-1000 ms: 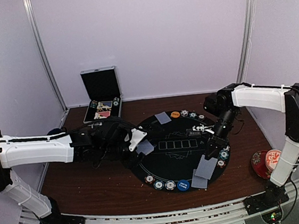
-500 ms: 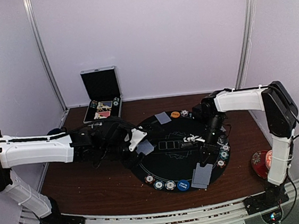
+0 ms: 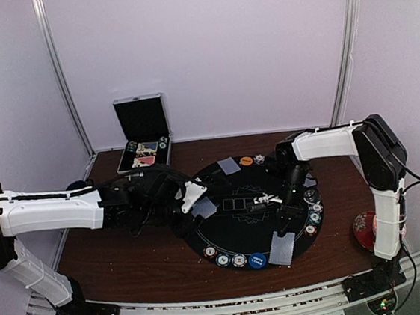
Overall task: Distribute texas hold em gaming equipment
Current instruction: Distribute the poker card in the small blind area.
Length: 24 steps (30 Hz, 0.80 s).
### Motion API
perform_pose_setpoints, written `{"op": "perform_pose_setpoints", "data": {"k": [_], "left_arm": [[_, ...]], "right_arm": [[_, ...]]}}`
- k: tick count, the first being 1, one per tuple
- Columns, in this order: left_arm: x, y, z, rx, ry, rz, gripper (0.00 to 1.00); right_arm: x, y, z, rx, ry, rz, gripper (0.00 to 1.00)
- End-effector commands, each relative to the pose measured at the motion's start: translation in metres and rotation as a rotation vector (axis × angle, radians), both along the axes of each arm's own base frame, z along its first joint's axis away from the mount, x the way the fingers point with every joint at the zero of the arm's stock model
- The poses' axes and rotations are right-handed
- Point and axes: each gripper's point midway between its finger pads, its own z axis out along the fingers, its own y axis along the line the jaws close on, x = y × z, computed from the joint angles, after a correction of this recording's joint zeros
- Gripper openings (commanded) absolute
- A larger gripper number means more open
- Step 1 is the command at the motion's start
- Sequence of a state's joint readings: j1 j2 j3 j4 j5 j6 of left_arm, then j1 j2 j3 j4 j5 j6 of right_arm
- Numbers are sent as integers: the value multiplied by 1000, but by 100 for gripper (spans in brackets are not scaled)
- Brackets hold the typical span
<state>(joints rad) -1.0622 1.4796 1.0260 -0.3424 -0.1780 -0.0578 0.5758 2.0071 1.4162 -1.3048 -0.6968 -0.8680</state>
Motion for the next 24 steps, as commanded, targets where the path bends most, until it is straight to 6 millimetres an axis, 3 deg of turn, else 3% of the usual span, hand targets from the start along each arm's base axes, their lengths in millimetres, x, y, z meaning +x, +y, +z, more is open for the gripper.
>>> {"op": "perform_pose_setpoints", "data": {"k": [1, 10, 16, 21, 24], "left_arm": [[-1, -6, 18, -48, -32, -18, 64], [-1, -6, 17, -48, -30, -17, 64], [-1, -6, 16, -46, -29, -16, 64], [0, -6, 18, -49, -32, -15, 64], [0, -6, 19, -52, -35, -15, 64]], "right_arm": [[11, 0, -4, -14, -66, 2, 1], [28, -7, -8, -77, -161, -15, 24], [56, -12, 4, -133, -323, -78, 45], [93, 15, 48, -3, -487, -229, 67], [124, 36, 89, 149, -635, -417, 90]]}}
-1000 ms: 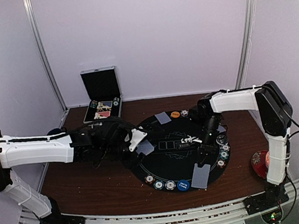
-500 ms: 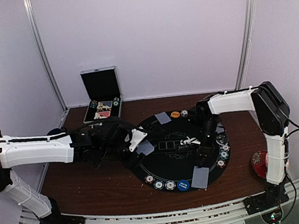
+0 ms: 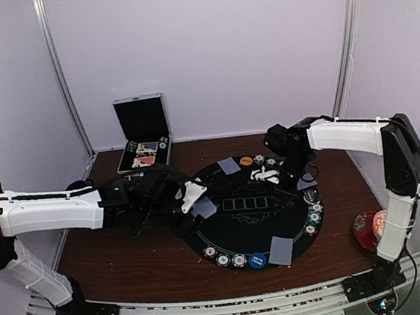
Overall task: Distribute texas hold em gaming equipment
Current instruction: Distribute the poker card in the small blind area.
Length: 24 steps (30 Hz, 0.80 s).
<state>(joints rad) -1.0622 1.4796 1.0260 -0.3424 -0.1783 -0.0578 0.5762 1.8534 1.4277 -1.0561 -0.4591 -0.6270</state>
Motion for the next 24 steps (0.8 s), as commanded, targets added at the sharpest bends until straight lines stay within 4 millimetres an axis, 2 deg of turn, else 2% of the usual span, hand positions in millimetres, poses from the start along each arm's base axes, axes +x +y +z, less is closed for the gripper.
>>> {"op": "perform_pose_setpoints", "data": {"k": [1, 4, 6, 9, 16, 24], "left_arm": [[-1, -6, 19, -51, -34, -16, 63], [-1, -6, 19, -51, -34, -16, 63], [-1, -6, 19, -52, -34, -16, 64], [-1, -6, 20, -55, -35, -16, 63], [-1, -7, 21, -61, -35, -21, 63], [-3, -7, 23, -65, -36, -27, 63]], "right_arm": [[58, 37, 77, 270, -319, -210, 98], [66, 50, 111, 413, -378, -263, 100], [62, 64, 127, 504, -332, -268, 100], [54, 87, 142, 625, -214, -284, 100], [35, 141, 132, 726, -17, -265, 100], [17, 173, 124, 777, 115, -232, 100]]}}
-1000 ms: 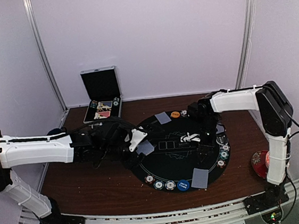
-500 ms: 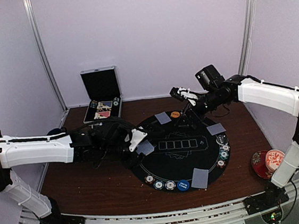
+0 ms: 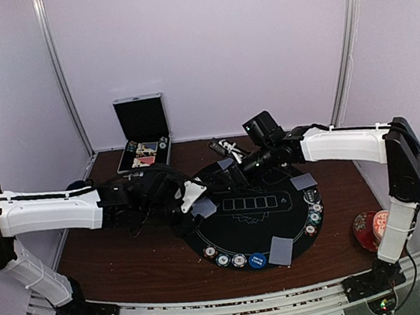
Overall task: Distribute texas hold em gaming equipment
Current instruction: Pick up the poker card from the face-down deck piles.
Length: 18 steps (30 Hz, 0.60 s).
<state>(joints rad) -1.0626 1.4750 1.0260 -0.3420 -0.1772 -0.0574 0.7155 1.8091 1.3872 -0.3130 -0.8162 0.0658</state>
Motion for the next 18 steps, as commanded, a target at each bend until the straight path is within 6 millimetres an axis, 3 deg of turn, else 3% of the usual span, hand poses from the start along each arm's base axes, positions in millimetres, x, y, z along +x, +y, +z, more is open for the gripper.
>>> {"op": "perform_pose_setpoints", "data": {"k": [1, 7, 18], "left_arm": [[-2, -7, 21, -61, -34, -25, 63], [-3, -7, 21, -62, -33, -27, 63], [-4, -8, 22, -65, -34, -32, 63]], "right_arm": [[-5, 22, 21, 108, 57, 50, 99], [-16, 40, 4, 80, 89, 78, 97], [-8, 55, -24, 58, 184, 55, 86]]}}
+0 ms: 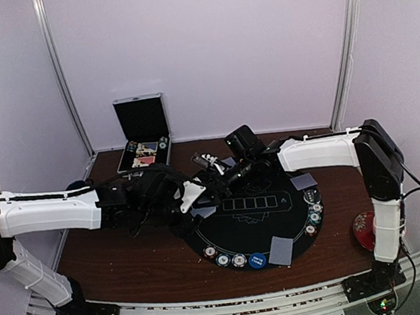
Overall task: Distribute texas hold em gaming equipment
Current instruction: Pick up the poker card from the face-down deck piles.
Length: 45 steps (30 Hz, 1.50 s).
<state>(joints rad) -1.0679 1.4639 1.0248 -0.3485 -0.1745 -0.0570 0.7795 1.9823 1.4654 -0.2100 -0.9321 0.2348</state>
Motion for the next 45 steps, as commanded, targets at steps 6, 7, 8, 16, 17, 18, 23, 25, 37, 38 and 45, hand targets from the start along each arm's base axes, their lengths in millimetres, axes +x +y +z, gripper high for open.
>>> {"op": "perform_pose_setpoints", "data": {"k": [6, 7, 8, 16, 17, 18, 23, 25, 37, 38, 45], "left_arm": [[-2, -7, 19, -58, -37, -25, 63], [-2, -7, 19, -57, -37, -26, 63], [-2, -7, 19, -57, -38, -26, 63], [-2, -7, 16, -49, -36, -24, 64], [-2, -7, 16, -48, -36, -23, 64], [-1, -7, 16, -48, -37, -22, 63], [-1, -8, 14, -43, -35, -21, 64], [-1, -7, 13, -41, -35, -21, 64], [0, -7, 11, -34, -36, -17, 64], [0, -7, 10, -32, -34, -17, 64], [0, -7, 10, -32, -34, -17, 64]], "right_arm": [[22, -9, -11, -68, -40, -53, 72], [25, -13, -10, -69, -41, -62, 70], [28, -17, -10, -70, -43, -71, 67], [19, -24, -2, -39, -12, -26, 48], [16, -24, 1, -29, -7, -9, 46], [12, -23, 3, -21, 0, 9, 43], [1, -25, 20, 10, 3, 58, 36], [-2, -27, 26, 14, -4, 67, 35], [-16, -34, 43, 35, -20, 109, 15], [-18, -34, 42, 37, -12, 115, 12], [-22, -35, 41, 32, 7, 138, 0]]}}
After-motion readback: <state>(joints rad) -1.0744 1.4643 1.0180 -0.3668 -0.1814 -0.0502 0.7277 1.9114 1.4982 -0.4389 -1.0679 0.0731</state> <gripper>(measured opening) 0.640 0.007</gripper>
